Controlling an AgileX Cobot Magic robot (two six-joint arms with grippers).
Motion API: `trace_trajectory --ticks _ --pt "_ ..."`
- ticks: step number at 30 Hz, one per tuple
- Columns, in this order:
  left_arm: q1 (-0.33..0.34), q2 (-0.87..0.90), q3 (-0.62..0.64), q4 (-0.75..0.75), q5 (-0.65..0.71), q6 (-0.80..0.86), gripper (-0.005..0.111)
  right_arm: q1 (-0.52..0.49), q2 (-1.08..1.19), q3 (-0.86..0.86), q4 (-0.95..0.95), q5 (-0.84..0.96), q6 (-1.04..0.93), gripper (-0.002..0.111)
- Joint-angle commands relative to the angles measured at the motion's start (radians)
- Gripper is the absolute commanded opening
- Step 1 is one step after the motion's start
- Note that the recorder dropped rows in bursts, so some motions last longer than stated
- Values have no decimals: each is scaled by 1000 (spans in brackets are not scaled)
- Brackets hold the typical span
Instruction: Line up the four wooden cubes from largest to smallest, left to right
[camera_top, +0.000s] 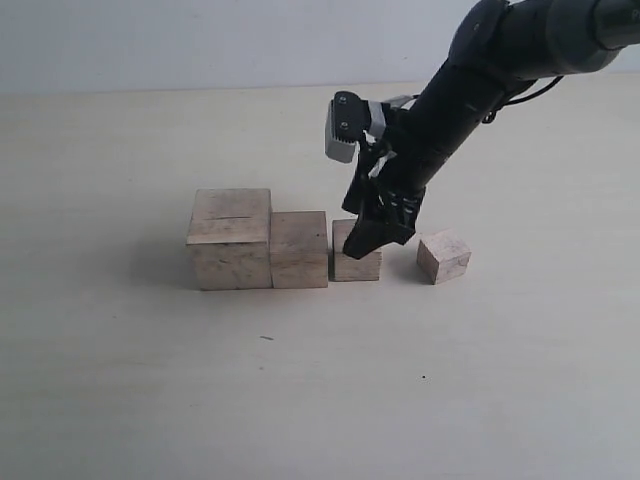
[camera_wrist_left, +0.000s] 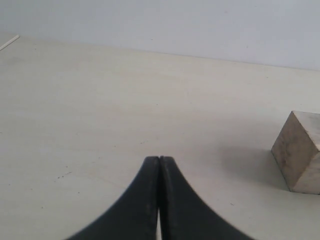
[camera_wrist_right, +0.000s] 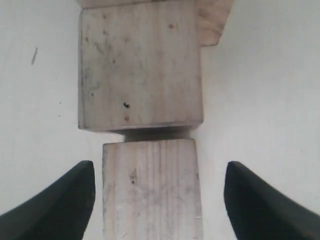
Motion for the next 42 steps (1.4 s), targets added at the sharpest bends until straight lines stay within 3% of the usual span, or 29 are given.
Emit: trace_trajectory --ticks 1,5,9,11,15,20,42 --pt "-4 -6 3 -7 -11 1 0 3 -71 3 11 6 41 69" --pt "-4 -6 3 -7 -11 1 0 3 -121 3 -7 6 144 69" --pt "-4 -6 3 -7 -11 1 0 3 -151 3 -200 9 481 62" --pt "-4 -6 3 -7 -11 1 0 3 -151 3 -285 14 644 55" --pt "-4 -6 3 -7 -11 1 0 3 -127 3 -372 26 990 28" --pt "-4 -6 3 -7 -11 1 0 3 -103 3 -341 46 1039 0" --pt "-4 -6 3 -7 -11 1 0 3 18 3 -267 21 1053 0"
